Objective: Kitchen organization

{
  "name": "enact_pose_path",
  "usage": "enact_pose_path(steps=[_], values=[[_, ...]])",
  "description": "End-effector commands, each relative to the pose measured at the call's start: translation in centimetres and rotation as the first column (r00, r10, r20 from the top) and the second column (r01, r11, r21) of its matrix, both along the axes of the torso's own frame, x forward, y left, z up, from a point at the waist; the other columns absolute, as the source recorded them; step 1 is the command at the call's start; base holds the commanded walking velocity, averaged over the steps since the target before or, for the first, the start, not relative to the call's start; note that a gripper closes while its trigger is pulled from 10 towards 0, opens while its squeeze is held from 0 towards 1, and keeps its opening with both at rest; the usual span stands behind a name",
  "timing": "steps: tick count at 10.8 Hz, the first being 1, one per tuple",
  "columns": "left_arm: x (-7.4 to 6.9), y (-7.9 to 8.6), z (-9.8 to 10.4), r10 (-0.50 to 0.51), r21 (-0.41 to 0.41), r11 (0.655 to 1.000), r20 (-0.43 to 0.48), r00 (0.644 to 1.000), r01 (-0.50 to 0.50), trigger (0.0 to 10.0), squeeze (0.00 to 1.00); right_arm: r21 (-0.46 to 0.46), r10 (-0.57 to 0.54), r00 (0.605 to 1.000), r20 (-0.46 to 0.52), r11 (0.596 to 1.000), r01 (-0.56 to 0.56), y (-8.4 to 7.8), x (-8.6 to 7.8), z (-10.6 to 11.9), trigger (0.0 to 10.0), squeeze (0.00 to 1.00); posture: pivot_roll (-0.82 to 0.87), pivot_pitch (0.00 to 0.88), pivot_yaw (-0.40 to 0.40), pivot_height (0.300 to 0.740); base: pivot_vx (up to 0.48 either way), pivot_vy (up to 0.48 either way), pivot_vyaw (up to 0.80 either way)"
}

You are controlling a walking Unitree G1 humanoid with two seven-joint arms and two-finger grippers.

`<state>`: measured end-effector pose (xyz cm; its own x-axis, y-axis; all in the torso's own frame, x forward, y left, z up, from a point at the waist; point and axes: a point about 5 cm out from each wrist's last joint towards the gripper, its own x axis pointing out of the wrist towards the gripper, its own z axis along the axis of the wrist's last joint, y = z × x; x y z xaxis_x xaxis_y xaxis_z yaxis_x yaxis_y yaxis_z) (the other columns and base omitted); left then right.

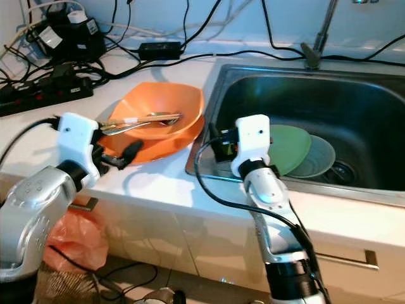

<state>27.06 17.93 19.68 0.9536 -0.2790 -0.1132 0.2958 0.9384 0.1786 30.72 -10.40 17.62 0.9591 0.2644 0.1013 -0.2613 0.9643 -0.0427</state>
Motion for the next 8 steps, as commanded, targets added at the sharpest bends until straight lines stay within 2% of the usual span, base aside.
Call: enact_pose_path(steps=[1, 3, 4, 6, 8], values=[[-0.6, 0.5, 0.0, 0.043, 0.021, 0.999, 0.045, 0.998, -0.044, 10.0, 0.00, -0.001, 0.011, 1.000, 0.025, 1.000, -0.011, 0.3, 0.2, 0.6, 10.0, 0.00, 0.15, 0.041, 0.088, 0.740, 0.000, 0.000, 0.00], [-1.2, 0.8, 0.4, 0.110, -0.005, 0.994, 0.143, 0.984, -0.110, 10.0, 0.00, -0.002, 0.010, 1.000, 0.026, 1.000, -0.010, 0.2, 0.2, 0.5, 10.0, 0.00, 0.14, 0.039, 0.089, 0.740, 0.000, 0.000, 0.00], [-1.1, 1.2, 0.4, 0.156, -0.001, 0.987, 0.160, 0.975, -0.158, 10.0, 0.00, -0.002, 0.008, 1.000, 0.026, 1.000, -0.008, 0.1, 0.2, 0.5, 10.0, 0.00, 0.14, 0.034, 0.090, 0.740, 0.000, 0.000, 0.00], [-0.9, 2.4, 0.7, 0.261, -0.029, 0.965, 0.225, 0.939, -0.261, 10.0, 0.00, 0.005, 0.009, 0.999, 0.038, 1.000, -0.010, 0.2, 0.4, 0.6, 10.0, 0.00, 0.14, 0.022, 0.090, 0.740, 0.000, 0.000, 0.00], [-0.4, 2.3, 0.9, 0.270, -0.073, 0.963, 0.245, 0.931, -0.260, 10.0, 0.00, 0.012, 0.009, 0.999, 0.046, 1.000, -0.010, 0.2, 0.6, 0.8, 10.0, 0.00, 0.14, 0.014, 0.094, 0.740, 0.000, 0.000, 0.00]])
